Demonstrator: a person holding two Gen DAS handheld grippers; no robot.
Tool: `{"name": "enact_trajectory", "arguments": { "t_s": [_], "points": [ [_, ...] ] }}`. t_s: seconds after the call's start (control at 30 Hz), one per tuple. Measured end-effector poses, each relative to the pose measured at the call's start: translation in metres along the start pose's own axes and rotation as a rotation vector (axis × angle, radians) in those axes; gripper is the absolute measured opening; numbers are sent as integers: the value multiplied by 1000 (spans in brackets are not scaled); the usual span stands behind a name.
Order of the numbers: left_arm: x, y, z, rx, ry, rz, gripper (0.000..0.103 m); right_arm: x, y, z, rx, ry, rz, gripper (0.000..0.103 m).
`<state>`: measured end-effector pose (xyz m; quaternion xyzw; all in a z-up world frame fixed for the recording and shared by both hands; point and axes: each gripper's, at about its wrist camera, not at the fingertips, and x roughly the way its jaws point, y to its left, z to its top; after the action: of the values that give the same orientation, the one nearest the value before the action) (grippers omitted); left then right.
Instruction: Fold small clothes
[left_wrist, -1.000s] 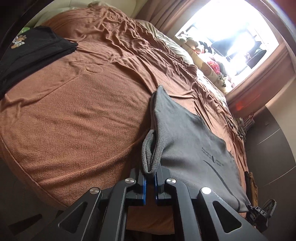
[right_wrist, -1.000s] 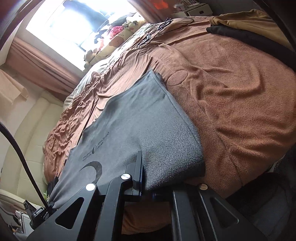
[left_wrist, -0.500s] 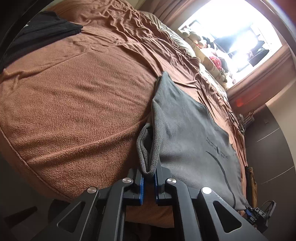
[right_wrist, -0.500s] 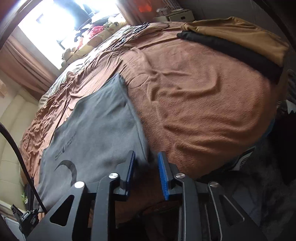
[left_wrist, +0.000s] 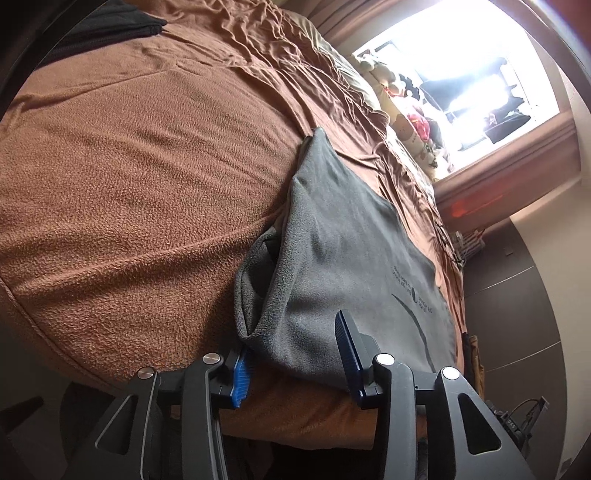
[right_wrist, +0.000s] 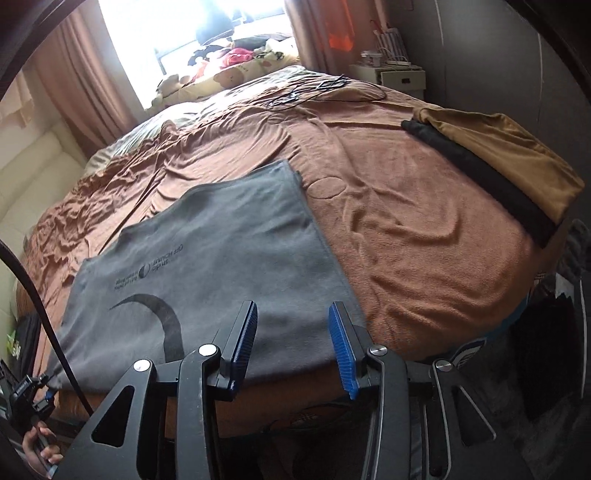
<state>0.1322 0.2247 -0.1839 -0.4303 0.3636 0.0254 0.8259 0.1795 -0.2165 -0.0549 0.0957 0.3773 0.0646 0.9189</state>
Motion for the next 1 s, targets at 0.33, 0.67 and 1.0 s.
{"name": "enact_trajectory", "arguments": {
  "t_s": [0.33, 0.67, 1.0],
  "points": [
    [2, 10, 2, -46, -3, -44, 44, 26, 75, -4, -207, 44, 180, 38],
    [-4, 22, -3, -95, -63, -51, 42, 83, 116, -5, -347, 173, 291, 38],
    [4, 19, -5, -98, -88, 29, 12, 155, 159, 15, -431, 268, 256, 16]
  ]
}}
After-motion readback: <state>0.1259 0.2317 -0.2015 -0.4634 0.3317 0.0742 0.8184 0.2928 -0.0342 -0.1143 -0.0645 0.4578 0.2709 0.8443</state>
